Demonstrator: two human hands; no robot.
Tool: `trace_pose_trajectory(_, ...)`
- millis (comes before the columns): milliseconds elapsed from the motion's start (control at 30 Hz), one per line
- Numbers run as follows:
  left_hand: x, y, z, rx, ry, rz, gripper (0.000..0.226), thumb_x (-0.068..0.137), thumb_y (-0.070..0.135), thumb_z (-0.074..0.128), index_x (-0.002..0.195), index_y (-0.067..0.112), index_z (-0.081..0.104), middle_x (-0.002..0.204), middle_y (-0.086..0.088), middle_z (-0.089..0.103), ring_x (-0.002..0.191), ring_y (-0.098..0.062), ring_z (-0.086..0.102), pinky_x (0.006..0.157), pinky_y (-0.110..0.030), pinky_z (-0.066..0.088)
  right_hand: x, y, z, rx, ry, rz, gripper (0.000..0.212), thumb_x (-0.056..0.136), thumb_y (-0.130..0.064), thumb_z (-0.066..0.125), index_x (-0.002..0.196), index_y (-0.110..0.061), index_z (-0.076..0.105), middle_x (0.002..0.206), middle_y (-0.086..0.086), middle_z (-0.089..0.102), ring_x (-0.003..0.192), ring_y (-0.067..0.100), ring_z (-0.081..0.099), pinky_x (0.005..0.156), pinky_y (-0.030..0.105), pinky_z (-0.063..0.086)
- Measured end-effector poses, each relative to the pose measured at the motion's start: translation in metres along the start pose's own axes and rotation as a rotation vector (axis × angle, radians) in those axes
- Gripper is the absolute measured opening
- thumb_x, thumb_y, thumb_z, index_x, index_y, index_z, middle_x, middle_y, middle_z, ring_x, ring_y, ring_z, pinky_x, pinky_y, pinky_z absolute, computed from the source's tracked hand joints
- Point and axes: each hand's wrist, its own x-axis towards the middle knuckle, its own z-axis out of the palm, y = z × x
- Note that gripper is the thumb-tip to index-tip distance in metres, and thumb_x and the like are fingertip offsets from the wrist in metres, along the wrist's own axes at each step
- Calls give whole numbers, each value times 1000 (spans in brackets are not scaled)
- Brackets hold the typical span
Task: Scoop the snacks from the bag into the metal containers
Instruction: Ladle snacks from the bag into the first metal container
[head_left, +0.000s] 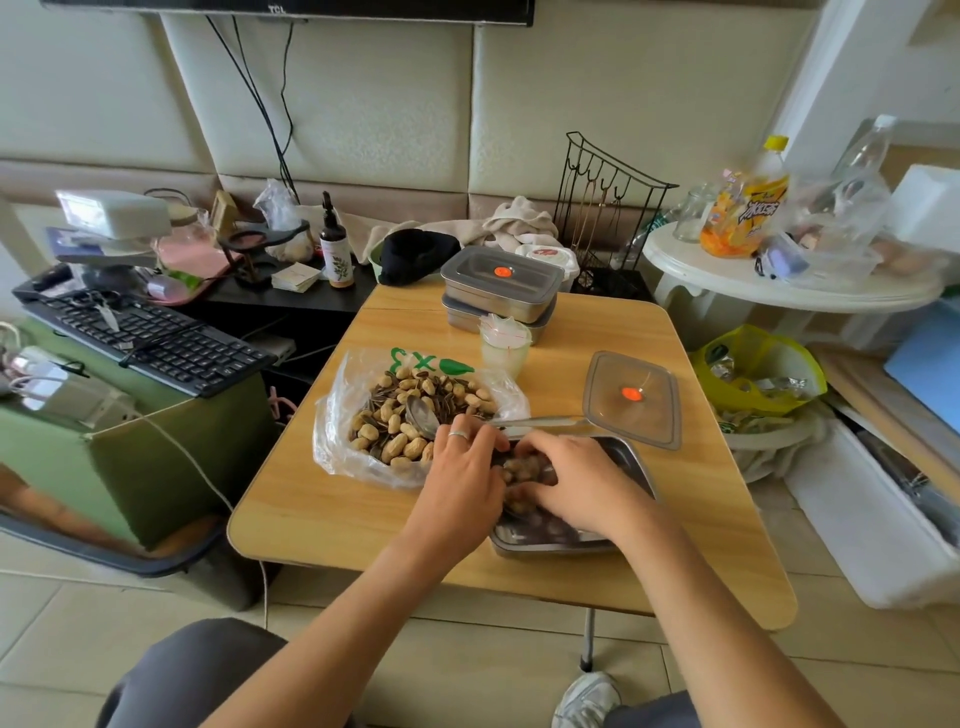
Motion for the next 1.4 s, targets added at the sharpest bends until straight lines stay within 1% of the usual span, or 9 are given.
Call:
trace_pose_trajectory(133, 0, -7, -4, -36, 7, 38, 22, 100, 13, 54, 121, 18, 59, 123, 7, 45, 116, -11, 39, 100, -22, 34, 0, -11, -19, -92, 110, 36, 27, 97, -54, 64, 109, -30, 71, 104, -6, 69, 85, 14, 65, 74, 35, 56)
trace_pose_trajectory(200, 1, -10, -9, -54, 25, 47, 19, 103, 18, 53, 120, 18, 60, 120, 9, 46, 113, -7, 41, 95, -18, 33, 12, -13, -28, -112, 265, 29, 18, 102, -39, 62, 98, -24, 72, 95, -4, 71, 73, 12, 63, 66, 33, 56)
trace_pose_trajectory(267, 3, -15, -15, -50, 63, 33, 17, 105, 21, 50, 118, 19, 61, 117, 10, 48, 109, -5, 41, 91, -19, 35, 30, -9, -30, -144, 344, 39, 14, 103, -20, 59, 98, -18, 72, 99, 0, 71, 87, 18, 65, 75, 38, 57)
trace_pose_trajectory(433, 5, -40, -36, 10, 220, -49, 18, 97, 5, 55, 110, 15, 64, 109, 6, 59, 100, -14, 53, 83, -31, 47, 74, 3, -26, -175, 56, 87, 16, 100, -23, 65, 115, -20, 70, 117, 1, 64, 103, 19, 59, 91, 35, 52)
trace_pose_trajectory(533, 4, -52, -49, -34, 268, -95, 21, 98, 2, 56, 107, 17, 66, 109, 10, 59, 95, -8, 51, 75, -21, 43, 90, 3, -27, -182, -71, 120, 20, 95, -29, 74, 112, -20, 69, 113, 0, 65, 99, 19, 63, 91, 38, 55)
trace_pose_trajectory(933, 15, -71, -61, -186, 164, -141, 29, 100, 5, 53, 103, 33, 60, 113, 14, 58, 100, 3, 53, 75, -12, 46, 85, 7, -78, 102, -53, 42, 20, 86, -24, 84, 100, -27, 71, 89, -1, 74, 82, 14, 69, 75, 31, 54)
trace_pose_trajectory(1133, 22, -68, -59, -240, 152, -169, 26, 100, 5, 52, 106, 26, 65, 108, 12, 61, 82, -11, 58, 73, -28, 51, 76, 24, -72, 528, 140, 158, 19, 89, -11, 79, 106, -16, 72, 101, 12, 74, 78, 20, 71, 68, 28, 61)
trace_pose_trajectory(1267, 44, -59, -62, -184, 220, -130, 19, 101, 9, 55, 105, 23, 67, 103, 17, 61, 92, -1, 56, 77, -25, 51, 80, 30, -50, 434, -40, 280, 15, 93, -19, 76, 108, -16, 73, 98, 13, 74, 74, 15, 68, 64, 21, 58)
trace_pose_trajectory(1400, 91, -44, -52, -59, 179, 5, 18, 100, 14, 55, 112, 19, 68, 111, 6, 65, 98, -13, 60, 85, -32, 54, 85, 28, -41, 353, -45, 273, 17, 98, -31, 70, 109, -18, 71, 89, 5, 72, 70, 11, 65, 61, 20, 51)
